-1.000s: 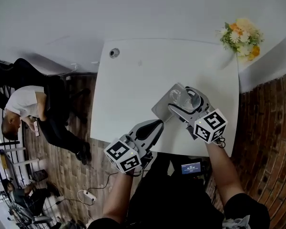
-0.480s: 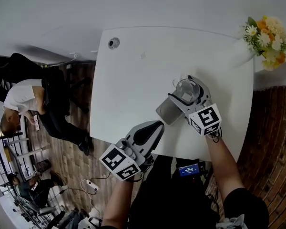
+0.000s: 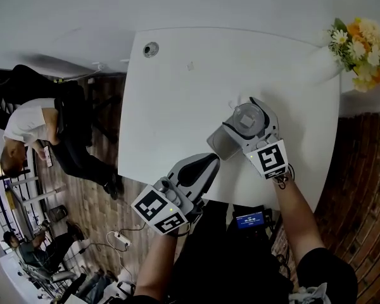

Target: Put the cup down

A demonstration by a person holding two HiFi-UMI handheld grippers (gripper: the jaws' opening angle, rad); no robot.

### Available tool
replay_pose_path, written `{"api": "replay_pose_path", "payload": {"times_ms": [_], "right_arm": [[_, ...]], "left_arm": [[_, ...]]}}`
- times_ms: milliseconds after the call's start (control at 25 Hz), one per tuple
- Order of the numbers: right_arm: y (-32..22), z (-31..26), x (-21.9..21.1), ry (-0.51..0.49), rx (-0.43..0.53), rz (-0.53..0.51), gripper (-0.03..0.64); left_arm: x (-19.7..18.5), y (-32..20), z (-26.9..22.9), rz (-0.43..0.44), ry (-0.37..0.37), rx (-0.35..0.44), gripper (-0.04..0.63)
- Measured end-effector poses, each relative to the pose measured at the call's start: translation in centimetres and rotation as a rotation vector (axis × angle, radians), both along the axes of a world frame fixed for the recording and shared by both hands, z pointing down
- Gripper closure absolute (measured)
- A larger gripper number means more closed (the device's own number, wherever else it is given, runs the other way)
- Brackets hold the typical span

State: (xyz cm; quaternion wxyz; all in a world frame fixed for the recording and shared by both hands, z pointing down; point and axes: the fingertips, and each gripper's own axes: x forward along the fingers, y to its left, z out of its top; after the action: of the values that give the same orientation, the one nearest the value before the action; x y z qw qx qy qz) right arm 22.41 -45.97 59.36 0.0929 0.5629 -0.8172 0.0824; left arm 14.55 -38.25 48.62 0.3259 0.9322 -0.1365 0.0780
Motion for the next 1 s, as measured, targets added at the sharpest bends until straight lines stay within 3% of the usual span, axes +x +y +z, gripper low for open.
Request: {"api": "replay_pose_path", "payload": {"times_ms": [200, 520, 640, 1000], "right_arm": [[0.2, 0.2, 0.0, 0.022, 0.019, 0.017, 0.192], [0.3, 0.1, 0.3, -0.029, 0.008, 0.043, 0.189], [0.8, 0.2, 0.9, -0.054, -0.012, 0.072, 0.159], [4.2, -0.8, 2.1, -0.079, -0.073, 0.119, 0.158]], "left_arm": [[-0.1, 0.5, -0.2, -0.002, -0.001, 0.004, 0.586], [-0.9, 1.3, -0.8, -0.019, 0.011, 0.016, 0.586], [-1.7, 1.4, -0.9, -0.036, 0.010, 0.020, 0.586], [-4.2, 1.7, -2.0, -0.095, 0.022, 0.045, 0.586]]}}
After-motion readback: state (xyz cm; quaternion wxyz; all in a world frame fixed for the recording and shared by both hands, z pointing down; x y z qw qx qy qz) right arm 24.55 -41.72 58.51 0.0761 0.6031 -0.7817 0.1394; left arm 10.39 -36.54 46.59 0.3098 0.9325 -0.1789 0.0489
